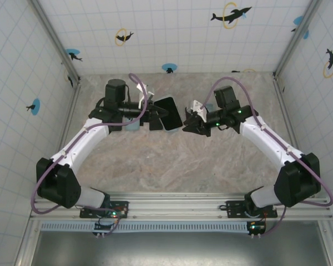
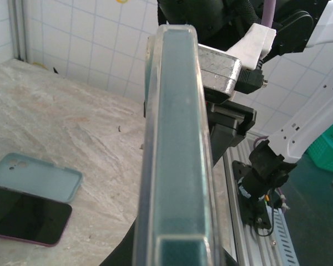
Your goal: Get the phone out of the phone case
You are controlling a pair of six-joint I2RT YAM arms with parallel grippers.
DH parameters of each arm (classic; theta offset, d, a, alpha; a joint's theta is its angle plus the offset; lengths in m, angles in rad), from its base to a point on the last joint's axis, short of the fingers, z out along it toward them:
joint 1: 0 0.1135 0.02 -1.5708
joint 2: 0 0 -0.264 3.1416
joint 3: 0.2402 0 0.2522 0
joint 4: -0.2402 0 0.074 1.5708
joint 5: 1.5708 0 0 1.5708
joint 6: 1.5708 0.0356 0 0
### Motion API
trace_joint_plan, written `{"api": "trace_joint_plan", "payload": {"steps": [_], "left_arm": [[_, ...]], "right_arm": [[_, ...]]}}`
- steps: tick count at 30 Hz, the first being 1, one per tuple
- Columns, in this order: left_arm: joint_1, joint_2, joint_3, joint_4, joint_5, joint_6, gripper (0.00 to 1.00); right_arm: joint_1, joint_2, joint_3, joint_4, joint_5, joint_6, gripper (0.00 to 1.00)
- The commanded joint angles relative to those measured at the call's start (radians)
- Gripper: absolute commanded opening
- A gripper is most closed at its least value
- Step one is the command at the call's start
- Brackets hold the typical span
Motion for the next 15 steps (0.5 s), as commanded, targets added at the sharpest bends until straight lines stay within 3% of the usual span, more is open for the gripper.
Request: {"api": "trace_joint_plan", "payload": {"steps": [1, 6, 15], "left_arm": [[0.002, -0.017, 0.015, 0.001, 0.068, 0.049, 0.00], [0.002, -0.017, 0.019, -0.004, 0.079, 0.051, 0.00], [0.002, -0.012, 0.016, -0.024, 0.098, 0.056, 0.00]], "right_arm": [[0.014, 0.018, 0.061, -0.013, 0.005, -0.028, 0.30], [0.027, 0.029, 0.072, -0.049, 0.025, -0.063, 0.23], [0.036, 0.034, 0.080, -0.089, 0.070, -0.114, 0.22]]}}
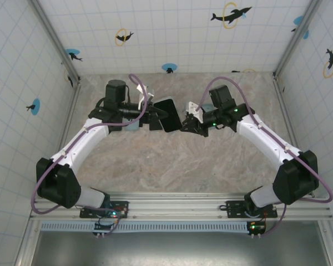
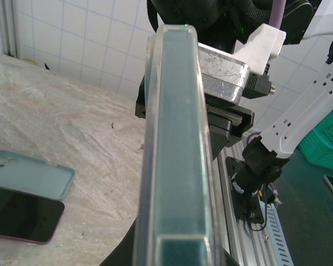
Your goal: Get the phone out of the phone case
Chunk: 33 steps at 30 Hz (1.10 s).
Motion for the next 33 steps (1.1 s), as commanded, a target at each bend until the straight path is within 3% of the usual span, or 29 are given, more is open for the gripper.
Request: {"api": "trace_joint_plan", "payload": {"steps": [1, 24, 33], "left_arm": [[0.002, -0.011, 0.018, 0.007, 0.082, 0.029, 0.00], [-0.004, 0.014, 0.015, 0.028, 0.172, -0.022, 0.00], [-0.029, 0.023, -0.005, 0.021, 0.227, -0.054, 0.00]], "right_arm": [[0.007, 0.014, 0.043, -0.023, 0.032, -0.033, 0.22], [0.032, 0.030, 0.094, 0.025, 0.064, -0.016, 0.14], [0.035, -0.004, 0.059, 0.210, 0.211, 0.031, 0.11]]}}
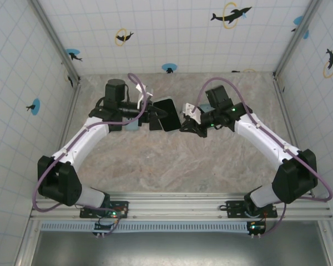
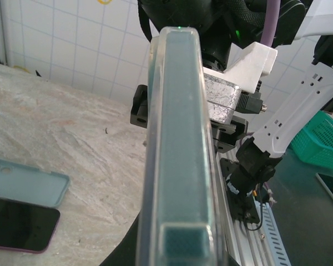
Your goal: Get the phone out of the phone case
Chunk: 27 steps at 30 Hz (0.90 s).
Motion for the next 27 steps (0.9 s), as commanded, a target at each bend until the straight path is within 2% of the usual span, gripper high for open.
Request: {"api": "trace_joint_plan", "payload": {"steps": [1, 5, 6, 8, 15, 21, 24, 27], "left_arm": [[-0.041, 0.000, -0.008, -0.022, 0.180, -0.056, 0.00], [-0.042, -0.001, -0.018, -0.022, 0.204, -0.076, 0.00], [-0.076, -0.001, -0.019, -0.022, 0.211, -0.082, 0.00], [-0.089, 0.002, -0.020, -0.022, 0.227, -0.093, 0.00], [-0.099, -0.002, -0.016, -0.020, 0.258, -0.123, 0.00], [-0.100, 0.002, -0.011, 0.025, 0.261, -0.156, 0.00], [-0.100, 0.006, -0.012, 0.068, 0.272, -0.188, 0.00], [-0.100, 0.008, -0.013, 0.097, 0.284, -0.216, 0.00]], "right_arm": [[0.004, -0.026, 0.018, 0.270, 0.134, 0.021, 0.11], [0.003, -0.032, 0.023, 0.333, 0.195, 0.000, 0.10], [0.003, -0.033, 0.024, 0.348, 0.204, 0.000, 0.10], [0.002, -0.036, 0.021, 0.388, 0.223, 0.000, 0.10], [0.011, -0.064, -0.028, 0.540, 0.296, -0.029, 0.10], [0.038, -0.077, -0.047, 0.553, 0.265, -0.096, 0.10], [0.068, -0.084, -0.061, 0.540, 0.295, -0.160, 0.11], [0.070, -0.097, -0.079, 0.576, 0.281, -0.145, 0.12]]}}
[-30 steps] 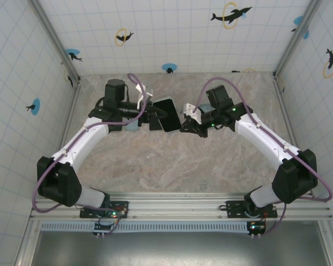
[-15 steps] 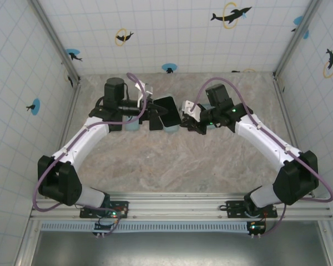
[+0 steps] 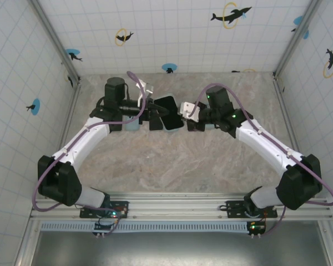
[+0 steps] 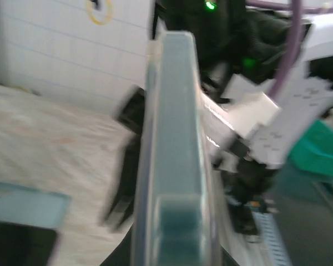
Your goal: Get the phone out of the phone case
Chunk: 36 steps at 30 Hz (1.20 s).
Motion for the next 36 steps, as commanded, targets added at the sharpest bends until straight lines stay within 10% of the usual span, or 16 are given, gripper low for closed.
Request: {"api": "trace_joint_plan", "payload": {"steps": [1, 10, 20, 36], "left_arm": [[-0.078, 0.005, -0.011, -0.015, 0.229, -0.094, 0.00], [-0.058, -0.017, -0.033, 0.049, 0.113, -0.127, 0.00], [0.010, -0.018, -0.004, 0.148, 0.102, -0.210, 0.00], [0.011, -0.020, -0.011, 0.135, 0.108, -0.195, 0.00]], "right_arm": [[0.027, -0.029, -0.001, 0.275, 0.030, -0.025, 0.13], [-0.025, -0.067, -0.030, 0.233, -0.054, 0.094, 0.18], [-0.139, -0.177, -0.131, -0.065, -0.268, 0.279, 0.48], [-0.053, -0.131, -0.109, -0.093, -0.387, 0.252, 0.34]]}}
